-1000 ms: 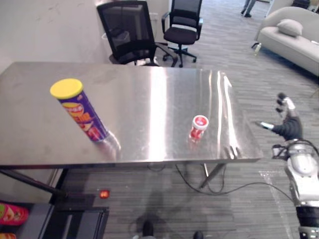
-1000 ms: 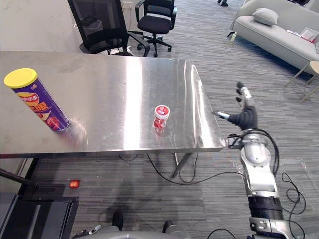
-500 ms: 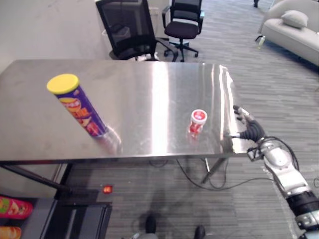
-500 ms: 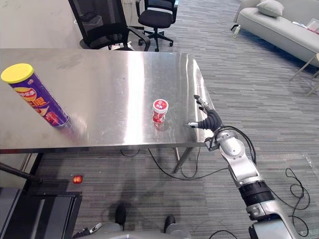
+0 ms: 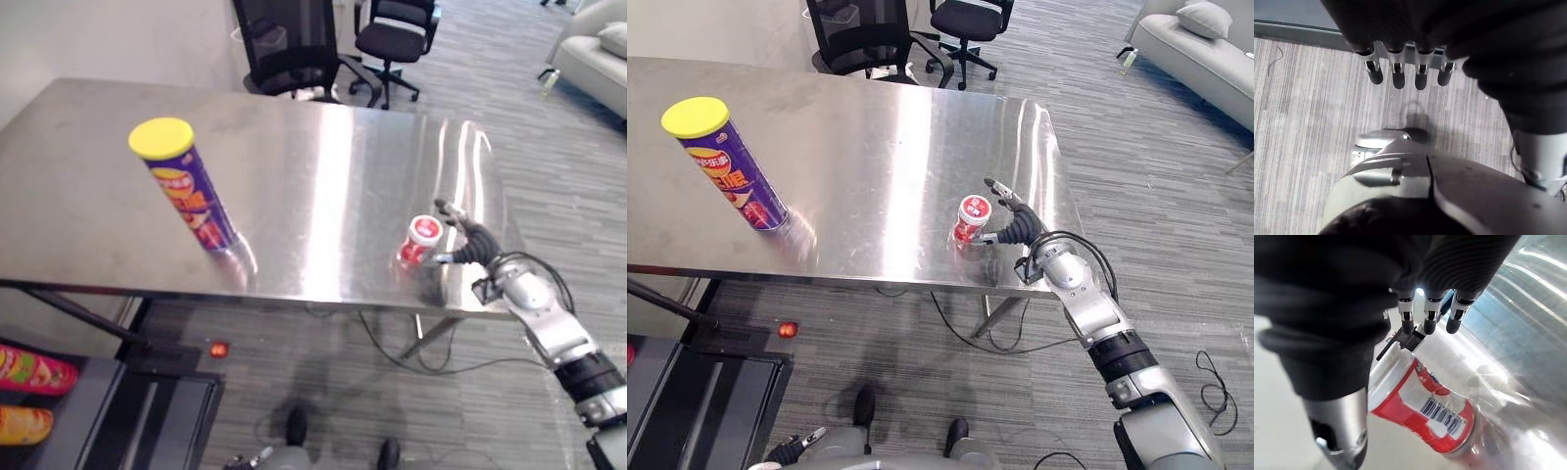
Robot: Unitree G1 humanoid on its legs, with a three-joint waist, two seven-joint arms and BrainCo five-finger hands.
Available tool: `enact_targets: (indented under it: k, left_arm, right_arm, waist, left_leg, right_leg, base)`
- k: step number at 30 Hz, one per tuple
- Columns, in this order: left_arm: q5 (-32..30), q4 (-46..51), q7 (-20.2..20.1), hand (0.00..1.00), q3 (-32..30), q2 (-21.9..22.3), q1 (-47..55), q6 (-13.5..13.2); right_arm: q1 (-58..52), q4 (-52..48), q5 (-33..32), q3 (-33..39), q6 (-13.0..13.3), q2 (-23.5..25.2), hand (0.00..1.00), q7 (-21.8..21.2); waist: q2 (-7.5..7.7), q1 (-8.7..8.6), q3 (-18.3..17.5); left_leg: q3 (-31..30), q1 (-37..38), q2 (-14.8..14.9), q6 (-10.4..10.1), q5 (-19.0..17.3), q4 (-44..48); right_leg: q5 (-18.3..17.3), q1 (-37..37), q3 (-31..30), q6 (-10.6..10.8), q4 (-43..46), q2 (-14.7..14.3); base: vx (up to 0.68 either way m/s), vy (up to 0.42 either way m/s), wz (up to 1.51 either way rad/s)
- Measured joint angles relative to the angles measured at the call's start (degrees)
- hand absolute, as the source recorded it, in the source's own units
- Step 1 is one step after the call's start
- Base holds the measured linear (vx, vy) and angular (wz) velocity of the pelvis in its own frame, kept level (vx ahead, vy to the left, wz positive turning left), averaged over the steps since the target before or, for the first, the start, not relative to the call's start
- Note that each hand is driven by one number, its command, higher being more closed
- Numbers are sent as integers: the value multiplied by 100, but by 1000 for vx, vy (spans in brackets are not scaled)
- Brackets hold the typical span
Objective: Put the gum and the chips on the shelf.
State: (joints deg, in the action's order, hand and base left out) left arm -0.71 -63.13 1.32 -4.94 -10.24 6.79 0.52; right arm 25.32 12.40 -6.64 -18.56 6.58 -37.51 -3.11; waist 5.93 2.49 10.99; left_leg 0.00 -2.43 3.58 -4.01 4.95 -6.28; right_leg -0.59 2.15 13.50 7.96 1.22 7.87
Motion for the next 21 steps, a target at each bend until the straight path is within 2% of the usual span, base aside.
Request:
enact_targets:
  k: [6, 13, 15, 18, 21]
  left_arm:
    - [59, 44, 5, 0, 10, 8, 0, -4]
    - [61, 163, 7, 0, 8, 9, -4, -12]
    - [61, 172, 7, 0, 6, 10, -7, -31]
    - [69, 173, 18, 0, -5, -2, -20, -36]
    - [75, 175, 18, 0, -29, -4, -38, -36]
  right_arm:
    - [121, 88, 0, -162, -1, -1, 0, 5]
    - [204, 157, -4, -262, -4, -3, 0, 8]
    - [281, 156, -4, -287, -4, -3, 0, 6]
    - [317, 163, -4, -406, -11, -7, 0, 6]
    - [319, 190, -4, -475, -14, -9, 0, 0]
  waist:
    - [-26, 72, 83]
    - [0, 97, 196]
    - [5, 105, 221]
    - [37, 96, 305]
    - [57, 116, 328]
  left_leg:
    - [-28, -46, 195, 13, -15, 0]
    - [-6, -152, 182, 3, 2, 0]
    - [57, -168, 153, -5, 19, 0]
    - [87, -154, 105, -16, 98, 0]
    - [87, -180, 93, -39, 128, 1]
  right_leg:
    - [198, -127, -96, -84, 71, -165]
    - [192, -195, -143, -84, -46, -151]
    - [160, -193, -152, -93, -124, -143]
    - [-73, -191, -157, -111, -99, -112]
    - [-74, -197, -146, -112, -104, -100]
  base:
    - [-14, -13, -6]
    - [-26, -4, -3]
    - [-34, -11, -9]
    - [-8, -6, -2]
    - [18, -1, 4]
